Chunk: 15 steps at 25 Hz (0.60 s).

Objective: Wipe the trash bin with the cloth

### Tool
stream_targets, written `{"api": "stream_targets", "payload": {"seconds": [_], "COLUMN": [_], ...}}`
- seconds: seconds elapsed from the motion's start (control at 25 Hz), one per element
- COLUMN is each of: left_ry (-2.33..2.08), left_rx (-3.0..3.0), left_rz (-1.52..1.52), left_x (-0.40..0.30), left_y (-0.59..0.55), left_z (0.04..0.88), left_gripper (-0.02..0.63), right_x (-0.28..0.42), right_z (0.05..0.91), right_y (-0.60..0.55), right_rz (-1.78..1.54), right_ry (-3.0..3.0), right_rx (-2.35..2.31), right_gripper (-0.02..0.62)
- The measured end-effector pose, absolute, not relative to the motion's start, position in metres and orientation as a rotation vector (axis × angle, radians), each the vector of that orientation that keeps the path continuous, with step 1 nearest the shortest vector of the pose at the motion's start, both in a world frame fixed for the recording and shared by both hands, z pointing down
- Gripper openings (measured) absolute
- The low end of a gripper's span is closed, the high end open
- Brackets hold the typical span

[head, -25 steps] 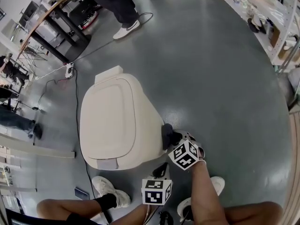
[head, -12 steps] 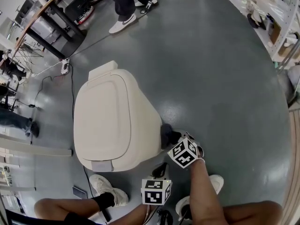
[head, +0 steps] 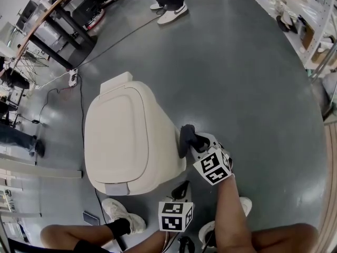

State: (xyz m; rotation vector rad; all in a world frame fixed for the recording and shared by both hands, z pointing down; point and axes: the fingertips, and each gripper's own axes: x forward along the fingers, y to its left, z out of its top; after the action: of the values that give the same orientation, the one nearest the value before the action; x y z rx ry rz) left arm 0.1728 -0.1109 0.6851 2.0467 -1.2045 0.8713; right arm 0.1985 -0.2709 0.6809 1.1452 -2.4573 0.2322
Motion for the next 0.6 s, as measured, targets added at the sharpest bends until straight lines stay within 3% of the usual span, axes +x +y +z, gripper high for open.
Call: {"api": "stream_targets", "payload": {"seconds": [0.6], "left_ry": [-1.216], "left_rx": [2.136], "left_rz": [0.87], "left_x": [0.181], "left_y": [-0.122], "left_z": [0.663], "left_gripper": [0.0], "right_x": [0.197], "right_z": [0.524], "right_y": [-0.307], "right_rz": [-0.251], "right_ry": [-2.58], "right_rx": [1.218], "right_gripper": [0.104]}}
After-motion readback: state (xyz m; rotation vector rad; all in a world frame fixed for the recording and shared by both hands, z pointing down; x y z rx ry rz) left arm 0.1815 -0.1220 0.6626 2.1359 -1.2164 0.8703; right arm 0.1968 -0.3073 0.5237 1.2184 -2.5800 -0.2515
